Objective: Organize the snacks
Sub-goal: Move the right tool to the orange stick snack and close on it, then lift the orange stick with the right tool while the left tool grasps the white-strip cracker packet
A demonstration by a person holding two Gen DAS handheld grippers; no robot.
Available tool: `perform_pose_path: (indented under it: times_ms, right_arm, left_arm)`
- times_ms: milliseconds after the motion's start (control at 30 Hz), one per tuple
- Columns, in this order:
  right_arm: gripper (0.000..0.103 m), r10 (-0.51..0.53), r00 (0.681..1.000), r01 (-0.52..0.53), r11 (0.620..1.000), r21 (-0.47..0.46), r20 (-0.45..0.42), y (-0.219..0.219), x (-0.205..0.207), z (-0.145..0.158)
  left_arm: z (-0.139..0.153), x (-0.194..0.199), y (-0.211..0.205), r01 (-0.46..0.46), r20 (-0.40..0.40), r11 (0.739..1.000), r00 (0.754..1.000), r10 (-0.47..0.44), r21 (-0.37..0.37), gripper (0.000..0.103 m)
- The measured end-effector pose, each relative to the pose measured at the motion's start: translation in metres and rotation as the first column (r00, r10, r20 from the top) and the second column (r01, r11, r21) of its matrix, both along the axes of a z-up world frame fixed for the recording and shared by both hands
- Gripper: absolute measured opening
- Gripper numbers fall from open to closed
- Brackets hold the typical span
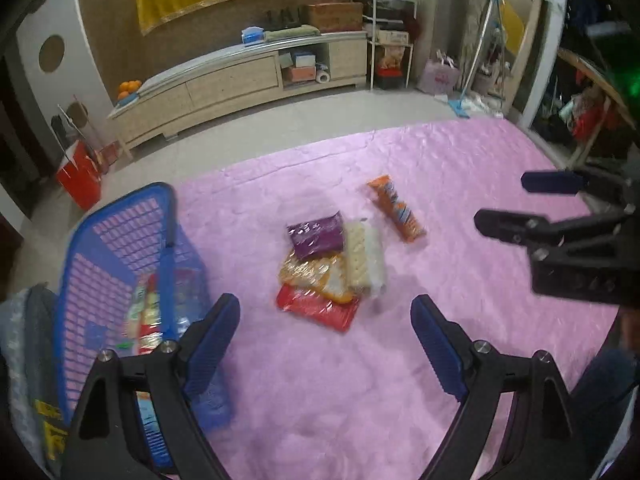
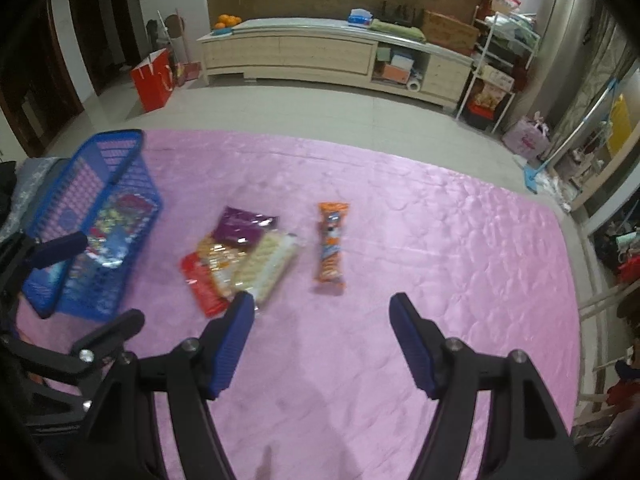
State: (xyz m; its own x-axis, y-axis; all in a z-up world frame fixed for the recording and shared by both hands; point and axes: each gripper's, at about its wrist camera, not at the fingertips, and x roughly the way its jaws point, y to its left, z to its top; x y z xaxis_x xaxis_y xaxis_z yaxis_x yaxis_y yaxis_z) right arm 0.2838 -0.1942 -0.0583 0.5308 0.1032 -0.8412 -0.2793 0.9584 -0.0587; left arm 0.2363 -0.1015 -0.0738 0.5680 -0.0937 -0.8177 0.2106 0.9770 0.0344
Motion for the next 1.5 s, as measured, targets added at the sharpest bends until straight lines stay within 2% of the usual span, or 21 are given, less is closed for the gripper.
perform_pose_path:
  times_ms: [267, 500, 833, 867, 900, 967, 1100, 1200, 1367, 1500]
  right_arm:
    - [0.074, -0.022, 0.999, 0.025, 0.998, 0.062, -0.04, -0.024, 0.04, -0.041]
    - [0.074, -0.013, 0.998, 0.021, 0.992, 0.124, -0.064, -0.029, 0.072, -0.077]
    - [0.074, 0.021, 0.997, -0.015, 0.997, 0.077, -0.074, -0.012, 0.098, -0.109]
    - [0.072, 0.023, 0.997, -0.018, 0.998, 0.065, -0.078, -0.009, 0.099, -0.112]
    - [0.06, 0.027, 0.996, -0.022, 0.998, 0.056, -0.085, -0.006, 0.101, -0.116]
    - [0.044, 0.044, 0.993, -0.037, 0.997, 0.063, -0.112, -0.003, 0.101, -0.123]
    - [0.024, 0.044, 0.997, -0.041, 0.998, 0.051, -0.068, -0.002, 0.095, -0.119]
    - [0.024, 0.018, 0.998, -0.013, 0.996, 0.083, -0.067, -0.008, 0.087, -0.116]
    - [0.023, 0.016, 0.997, -0.009, 0.996, 0.084, -0.078, -0.011, 0.063, -0.107]
    - [0.023, 0.006, 0.999, -0.002, 0.997, 0.072, -0.048, -0.01, 0.036, -0.097]
  left_arm:
    - [-0.035, 0.049, -0.002, -0.098, -0.046, 0.993, 0.994, 0.095, -0.072, 0.086]
    - [-0.063, 0.077, 0.005, -0.149, -0.064, 0.987, 0.987, 0.145, -0.063, 0.086]
    - [-0.086, 0.097, 0.008, -0.161, -0.082, 0.985, 0.984, 0.156, -0.061, 0.086]
    - [-0.088, 0.102, 0.009, -0.168, -0.088, 0.984, 0.983, 0.162, -0.063, 0.086]
    - [-0.088, 0.103, 0.01, -0.171, -0.089, 0.983, 0.982, 0.165, -0.063, 0.086]
    - [-0.089, 0.106, 0.011, -0.172, -0.087, 0.983, 0.982, 0.166, -0.062, 0.086]
    - [-0.092, 0.106, 0.011, -0.168, -0.093, 0.985, 0.982, 0.163, -0.047, 0.086]
    - [-0.093, 0.101, 0.01, -0.166, -0.098, 0.985, 0.982, 0.161, -0.042, 0.086]
    - [-0.09, 0.091, 0.003, -0.128, -0.096, 0.991, 0.987, 0.125, -0.025, 0.086]
    - [-0.087, 0.086, -0.006, -0.096, -0.097, 0.995, 0.991, 0.093, -0.025, 0.086]
